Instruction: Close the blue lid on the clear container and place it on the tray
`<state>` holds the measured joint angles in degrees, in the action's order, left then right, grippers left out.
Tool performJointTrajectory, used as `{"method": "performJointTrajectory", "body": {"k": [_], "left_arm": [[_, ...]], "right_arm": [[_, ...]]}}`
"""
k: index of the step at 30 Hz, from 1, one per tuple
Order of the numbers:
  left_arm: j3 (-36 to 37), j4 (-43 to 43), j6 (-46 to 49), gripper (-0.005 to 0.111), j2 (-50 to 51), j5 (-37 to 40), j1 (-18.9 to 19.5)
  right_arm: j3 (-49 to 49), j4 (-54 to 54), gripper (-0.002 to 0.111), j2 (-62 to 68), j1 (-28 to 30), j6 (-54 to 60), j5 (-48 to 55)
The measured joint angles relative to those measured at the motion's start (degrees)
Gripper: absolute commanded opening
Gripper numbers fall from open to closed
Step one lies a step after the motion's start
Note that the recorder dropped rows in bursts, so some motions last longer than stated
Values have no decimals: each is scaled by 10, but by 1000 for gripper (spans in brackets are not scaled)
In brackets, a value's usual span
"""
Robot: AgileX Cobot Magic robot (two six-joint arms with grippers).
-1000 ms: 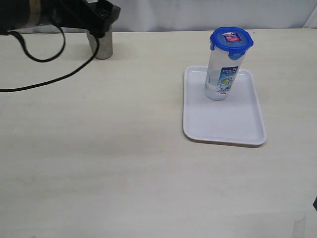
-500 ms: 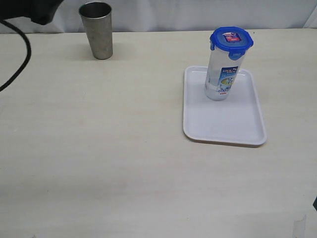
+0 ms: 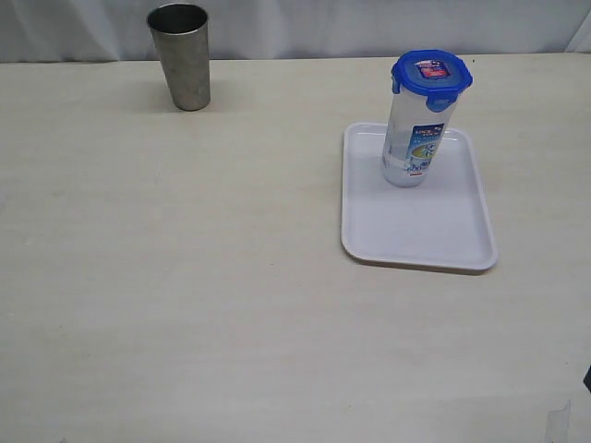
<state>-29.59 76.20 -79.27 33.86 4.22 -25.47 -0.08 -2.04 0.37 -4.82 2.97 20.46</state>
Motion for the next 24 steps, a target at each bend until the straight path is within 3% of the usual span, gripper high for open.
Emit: {"method": "performJointTrajectory", "body": {"k": [10,24], "left_arm": [[60,-16,-2,98,-128,9,0],[61,-16,-4,98,-149,9,0]], "right_arm": [[0,0,4,0,0,0,0],[0,0,4,0,0,0,0]]}}
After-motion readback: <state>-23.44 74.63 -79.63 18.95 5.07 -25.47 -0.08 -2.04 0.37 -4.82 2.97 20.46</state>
